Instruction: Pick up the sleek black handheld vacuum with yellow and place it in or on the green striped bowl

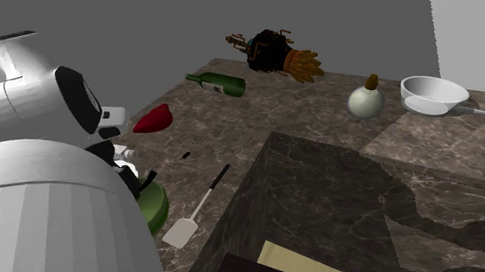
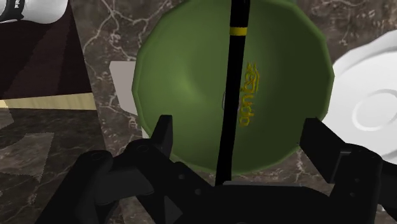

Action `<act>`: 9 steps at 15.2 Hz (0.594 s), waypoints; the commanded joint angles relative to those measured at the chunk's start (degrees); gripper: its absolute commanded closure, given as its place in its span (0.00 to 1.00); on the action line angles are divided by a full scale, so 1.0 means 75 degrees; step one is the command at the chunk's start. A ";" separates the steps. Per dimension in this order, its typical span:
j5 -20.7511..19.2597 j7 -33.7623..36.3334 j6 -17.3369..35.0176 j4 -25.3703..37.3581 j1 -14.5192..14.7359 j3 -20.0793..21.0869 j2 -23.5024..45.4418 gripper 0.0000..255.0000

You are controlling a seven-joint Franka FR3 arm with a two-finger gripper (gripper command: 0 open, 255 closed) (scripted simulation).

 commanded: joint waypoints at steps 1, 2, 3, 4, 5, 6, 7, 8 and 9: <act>-0.0071 0.0020 -0.0432 0.0461 -0.0035 -0.0083 0.0038 0.00; -0.0103 0.0039 -0.0624 0.0687 -0.0055 -0.0109 0.0074 0.00; -0.0103 0.0039 -0.0624 0.0687 -0.0055 -0.0109 0.0074 0.00; -0.0103 0.0038 -0.0625 0.0685 -0.0054 -0.0110 0.0072 0.00; -0.0103 0.0039 -0.0624 0.0686 -0.0055 -0.0109 0.0073 0.00; -0.0103 0.0039 -0.0624 0.0687 -0.0055 -0.0109 0.0073 0.00; -0.0103 0.0039 -0.0624 0.0687 -0.0055 -0.0109 0.0074 0.00; -0.0103 0.0039 -0.0624 0.0687 -0.0055 -0.0109 0.0074 0.00; -0.0103 0.0039 -0.0624 0.0687 -0.0055 -0.0109 0.0074 0.00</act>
